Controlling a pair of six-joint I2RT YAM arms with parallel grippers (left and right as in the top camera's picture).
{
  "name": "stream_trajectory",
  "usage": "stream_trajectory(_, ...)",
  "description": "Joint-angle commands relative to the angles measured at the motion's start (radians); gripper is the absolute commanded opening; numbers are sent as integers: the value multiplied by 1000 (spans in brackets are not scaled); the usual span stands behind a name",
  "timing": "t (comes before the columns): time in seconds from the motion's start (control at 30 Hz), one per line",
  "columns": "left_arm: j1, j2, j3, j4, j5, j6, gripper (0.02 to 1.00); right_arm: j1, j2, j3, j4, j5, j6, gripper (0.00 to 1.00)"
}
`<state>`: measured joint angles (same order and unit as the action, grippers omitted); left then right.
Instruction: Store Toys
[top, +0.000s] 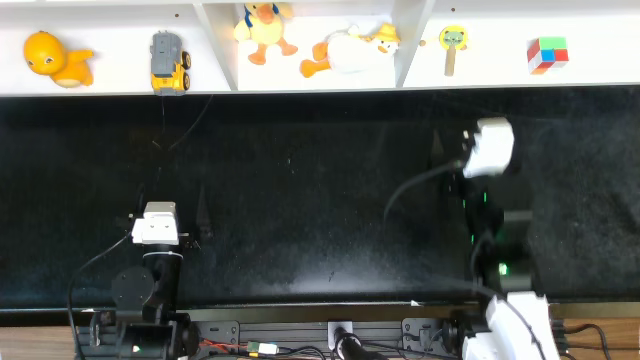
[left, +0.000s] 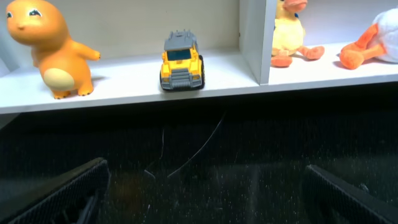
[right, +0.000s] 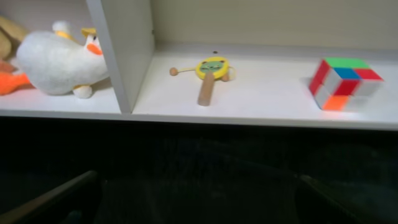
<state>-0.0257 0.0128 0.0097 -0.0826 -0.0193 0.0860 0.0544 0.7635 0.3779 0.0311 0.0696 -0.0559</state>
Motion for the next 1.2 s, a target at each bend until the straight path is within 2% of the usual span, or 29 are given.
stream_trajectory(0.03, 5, -10, -2, -2, 7, 19, 998, -12, -225, -127, 15, 50, 108, 996)
stream_trajectory(0.1, 5, -10, -2, -2, 7, 18, 998, -12, -328, -189, 22, 33, 135, 996)
stream_trajectory(0.27, 5, -10, -2, -2, 7, 19, 998, -12, -536, -298, 36, -92, 139, 996)
stream_trajectory(0.43, 5, -10, -2, -2, 7, 19, 998, -12, -668, -368, 37, -95, 138, 996)
stream_trajectory(0.53, 5, -10, -2, -2, 7, 18, 998, -8, -755, -373, -46, -102, 135, 993)
stream_trajectory(0.63, 5, -10, -2, -2, 7, 18, 998, 3, -761, -373, -107, -129, 139, 996)
stream_trajectory(1.2, 5, -10, -2, -2, 7, 18, 998, 65, -761, -373, -102, -125, 138, 993)
